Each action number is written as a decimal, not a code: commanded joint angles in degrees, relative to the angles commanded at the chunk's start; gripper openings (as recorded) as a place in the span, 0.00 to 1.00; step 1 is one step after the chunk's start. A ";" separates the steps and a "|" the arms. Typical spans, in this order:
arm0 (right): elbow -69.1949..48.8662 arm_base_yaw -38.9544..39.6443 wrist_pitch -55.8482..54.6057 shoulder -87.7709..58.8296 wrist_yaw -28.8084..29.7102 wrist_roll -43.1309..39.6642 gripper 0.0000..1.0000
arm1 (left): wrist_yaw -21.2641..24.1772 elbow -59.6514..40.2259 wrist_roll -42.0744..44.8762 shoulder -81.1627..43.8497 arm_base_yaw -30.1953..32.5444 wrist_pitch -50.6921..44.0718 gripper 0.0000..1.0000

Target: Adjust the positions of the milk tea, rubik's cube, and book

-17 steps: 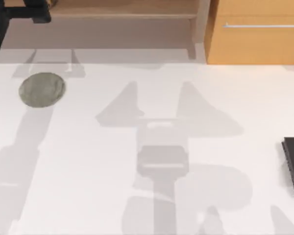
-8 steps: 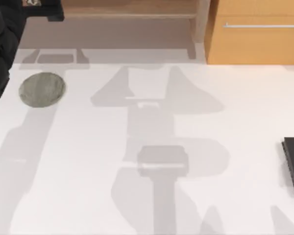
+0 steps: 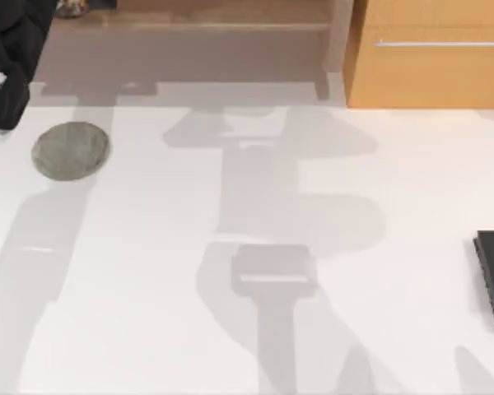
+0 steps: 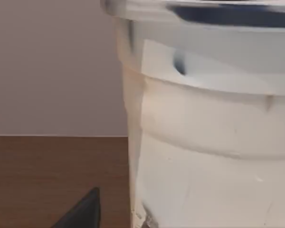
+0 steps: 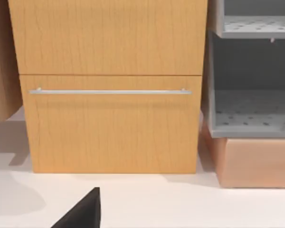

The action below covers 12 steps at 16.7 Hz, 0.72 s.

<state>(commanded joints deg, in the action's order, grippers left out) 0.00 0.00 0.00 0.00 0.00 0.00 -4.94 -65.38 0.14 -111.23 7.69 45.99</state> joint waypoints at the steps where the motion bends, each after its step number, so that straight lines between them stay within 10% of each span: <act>1: 0.00 0.00 0.00 0.00 0.00 0.00 1.00 | 0.11 -2.49 -0.01 -1.70 -0.10 -0.77 1.00; 10: 0.00 0.00 0.00 0.00 0.00 0.00 1.00 | 0.55 -10.67 -0.05 -7.17 -0.45 -3.52 1.00; 12: 0.00 0.00 0.00 0.00 0.00 0.00 1.00 | 0.55 -10.67 -0.05 -7.17 -0.45 -3.52 0.85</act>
<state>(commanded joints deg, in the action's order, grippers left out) 0.00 0.00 0.00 0.00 0.00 0.00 -4.40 -76.05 0.10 -118.40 7.24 42.47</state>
